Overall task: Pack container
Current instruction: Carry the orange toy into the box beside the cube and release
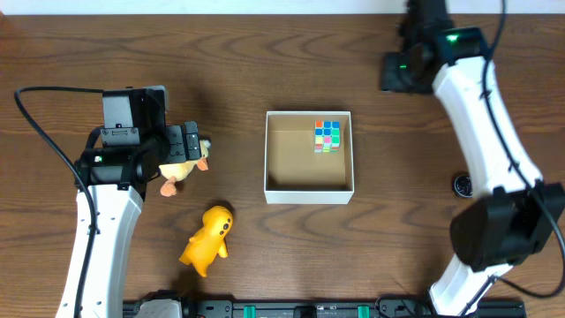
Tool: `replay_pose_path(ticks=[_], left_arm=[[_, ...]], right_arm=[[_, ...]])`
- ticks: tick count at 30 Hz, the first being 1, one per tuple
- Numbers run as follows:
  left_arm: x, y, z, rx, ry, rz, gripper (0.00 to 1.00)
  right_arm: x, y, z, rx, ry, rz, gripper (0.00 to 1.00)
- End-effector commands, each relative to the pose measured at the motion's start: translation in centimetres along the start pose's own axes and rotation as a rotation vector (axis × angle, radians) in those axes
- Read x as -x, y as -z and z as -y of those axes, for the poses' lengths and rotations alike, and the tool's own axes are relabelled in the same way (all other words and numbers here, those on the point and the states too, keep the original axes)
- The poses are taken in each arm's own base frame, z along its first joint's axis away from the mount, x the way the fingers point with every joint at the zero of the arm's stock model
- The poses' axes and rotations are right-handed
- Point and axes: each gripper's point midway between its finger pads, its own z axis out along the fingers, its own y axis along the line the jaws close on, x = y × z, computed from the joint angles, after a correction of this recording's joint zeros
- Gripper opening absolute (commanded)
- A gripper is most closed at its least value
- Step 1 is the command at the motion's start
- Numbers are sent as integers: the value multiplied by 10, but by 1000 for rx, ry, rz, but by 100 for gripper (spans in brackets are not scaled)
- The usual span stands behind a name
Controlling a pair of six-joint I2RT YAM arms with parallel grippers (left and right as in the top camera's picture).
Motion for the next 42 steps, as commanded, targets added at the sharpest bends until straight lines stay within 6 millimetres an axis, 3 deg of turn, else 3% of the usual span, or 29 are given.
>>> replay_pose_path(ticks=[1, 7, 11, 15, 21, 42], left_arm=[[10, 7, -2, 8, -3, 30, 98], [10, 7, -2, 8, -4, 30, 98], [10, 7, -2, 8, -4, 30, 98], [10, 7, -2, 8, -4, 30, 98], [10, 7, -2, 8, -4, 30, 98], [10, 7, -2, 8, -4, 30, 98]], right_arm=[[-25, -9, -47, 47, 160, -63, 41], [-63, -29, -115, 93, 364, -132, 43], [-81, -58, -133, 91, 409, -190, 43], [-97, -88, -136, 74, 424, -259, 43], [-107, -111, -134, 59, 426, -304, 45], [-103, -116, -138, 68, 435, -282, 47]])
